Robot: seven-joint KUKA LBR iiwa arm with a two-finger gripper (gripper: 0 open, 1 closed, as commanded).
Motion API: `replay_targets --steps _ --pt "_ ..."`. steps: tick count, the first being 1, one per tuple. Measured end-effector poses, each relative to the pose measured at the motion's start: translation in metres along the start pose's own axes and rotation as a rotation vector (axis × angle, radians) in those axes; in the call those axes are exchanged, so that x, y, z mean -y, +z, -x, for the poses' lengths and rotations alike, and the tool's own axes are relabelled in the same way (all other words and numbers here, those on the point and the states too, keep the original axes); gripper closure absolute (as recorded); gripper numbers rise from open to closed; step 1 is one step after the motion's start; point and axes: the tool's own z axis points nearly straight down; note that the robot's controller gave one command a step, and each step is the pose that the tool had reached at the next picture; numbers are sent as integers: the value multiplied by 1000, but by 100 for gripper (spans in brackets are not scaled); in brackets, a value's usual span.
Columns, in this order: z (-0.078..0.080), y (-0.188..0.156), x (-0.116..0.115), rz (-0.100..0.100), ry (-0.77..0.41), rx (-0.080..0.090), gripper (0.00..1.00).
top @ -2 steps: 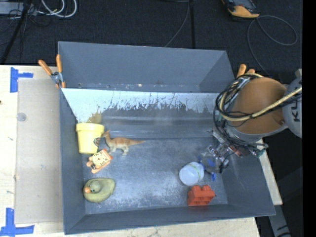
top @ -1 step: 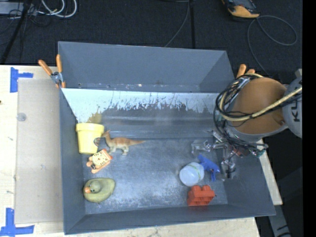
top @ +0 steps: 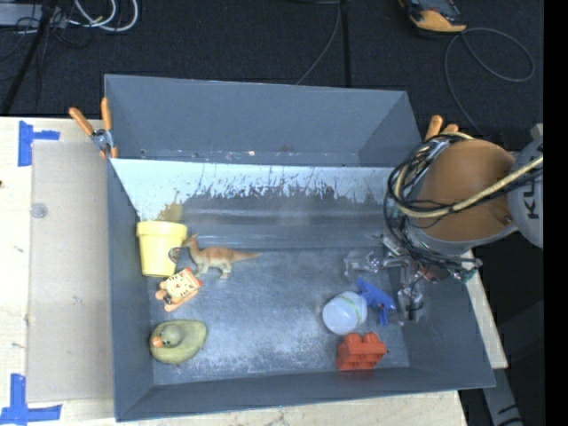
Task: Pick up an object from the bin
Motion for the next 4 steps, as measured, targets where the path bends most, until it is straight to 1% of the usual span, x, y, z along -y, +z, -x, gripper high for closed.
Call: replay_targets --steps 1,2,3,4 --pt "47 15 -3 2 -296 1 100" --pt "47 15 -3 2 -295 1 100" --pt "58 -61 -8 3 -320 4 100" --pt "58 -61 -8 3 -320 3 100"
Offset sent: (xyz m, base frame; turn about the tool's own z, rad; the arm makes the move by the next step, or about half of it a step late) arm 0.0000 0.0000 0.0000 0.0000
